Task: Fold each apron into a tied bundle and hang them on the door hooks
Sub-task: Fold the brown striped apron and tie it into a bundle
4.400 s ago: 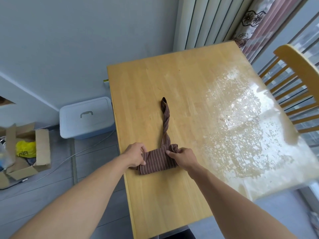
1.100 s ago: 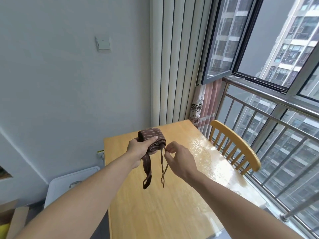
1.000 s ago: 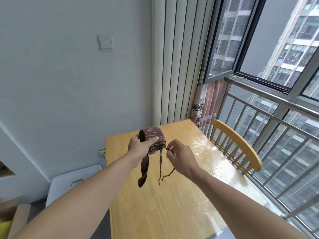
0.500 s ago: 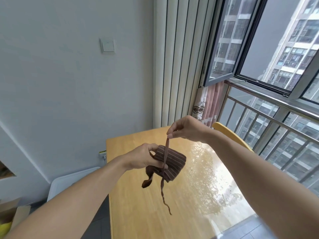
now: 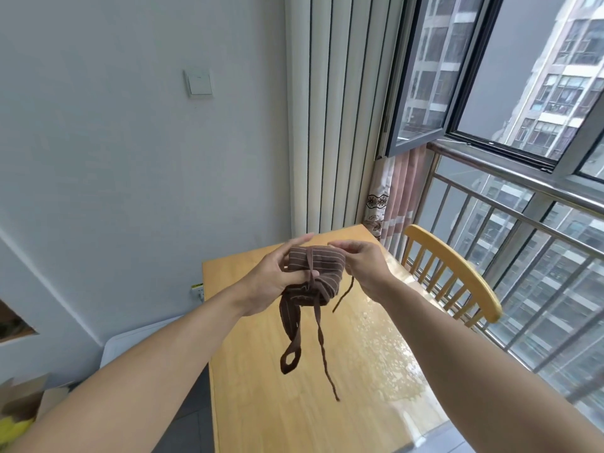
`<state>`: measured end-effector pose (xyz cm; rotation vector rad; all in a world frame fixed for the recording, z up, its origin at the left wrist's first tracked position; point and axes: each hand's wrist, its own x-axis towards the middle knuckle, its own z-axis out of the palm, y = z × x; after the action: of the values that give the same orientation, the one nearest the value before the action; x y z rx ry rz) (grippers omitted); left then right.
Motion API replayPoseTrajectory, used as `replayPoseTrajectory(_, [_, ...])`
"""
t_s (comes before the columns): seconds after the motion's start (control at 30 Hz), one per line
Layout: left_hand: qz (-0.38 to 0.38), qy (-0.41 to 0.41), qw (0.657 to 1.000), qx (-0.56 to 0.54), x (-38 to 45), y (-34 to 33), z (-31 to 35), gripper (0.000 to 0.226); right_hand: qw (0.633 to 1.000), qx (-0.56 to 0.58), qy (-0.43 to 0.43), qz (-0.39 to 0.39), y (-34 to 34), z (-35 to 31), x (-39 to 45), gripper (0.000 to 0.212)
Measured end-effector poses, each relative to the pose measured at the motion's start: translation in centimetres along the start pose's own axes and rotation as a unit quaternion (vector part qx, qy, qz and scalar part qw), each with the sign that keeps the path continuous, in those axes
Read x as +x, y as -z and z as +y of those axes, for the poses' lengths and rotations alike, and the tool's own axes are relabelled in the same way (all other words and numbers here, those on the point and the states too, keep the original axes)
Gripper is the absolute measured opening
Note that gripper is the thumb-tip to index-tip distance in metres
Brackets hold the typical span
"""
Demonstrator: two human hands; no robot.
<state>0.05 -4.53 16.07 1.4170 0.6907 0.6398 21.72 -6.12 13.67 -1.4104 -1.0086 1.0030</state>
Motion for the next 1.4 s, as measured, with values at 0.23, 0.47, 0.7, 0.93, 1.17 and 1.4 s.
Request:
replayPoseTrajectory(0.23, [0.031,0.012,0.998,-0.059,0.9,-1.3,0.3,0.042,0.990,-0.103,-0.033,-0.091,-1.2,2.5,-1.4,0.015])
replayPoseTrajectory(0.47, [0.044,0.034,0.997,-0.050,1.7,-2.1,0.0,0.034,0.992,-0.055,-0.043,-0.109,-0.5,2.8,-2.1,0.017])
replayPoseTrajectory(0.7, [0.183,0.000,0.983,0.012,2.8,-1.5,0.3,0.025,0.968,0.089,-0.139,-0.191,-0.8,5.2,-5.3,0.074])
replayPoseTrajectory(0.93, [0.047,0.018,0.997,-0.064,1.6,-1.1,1.9,0.035,0.851,0.265,-0.199,-0.407,0.3,7.0,-6.2,0.041])
replayPoseTrajectory(1.17, [-0.116,0.023,0.983,0.137,-0.7,-1.6,2.1,0.033,0.882,-0.075,-0.180,-0.429,2.1,2.9,-2.1,0.025])
replayPoseTrajectory(1.4, [0.000,0.081,0.939,0.333,-0.6,-0.9,-0.3,0.029,0.871,-0.395,-0.122,-0.266,0.2,-5.9,-0.9,0.050])
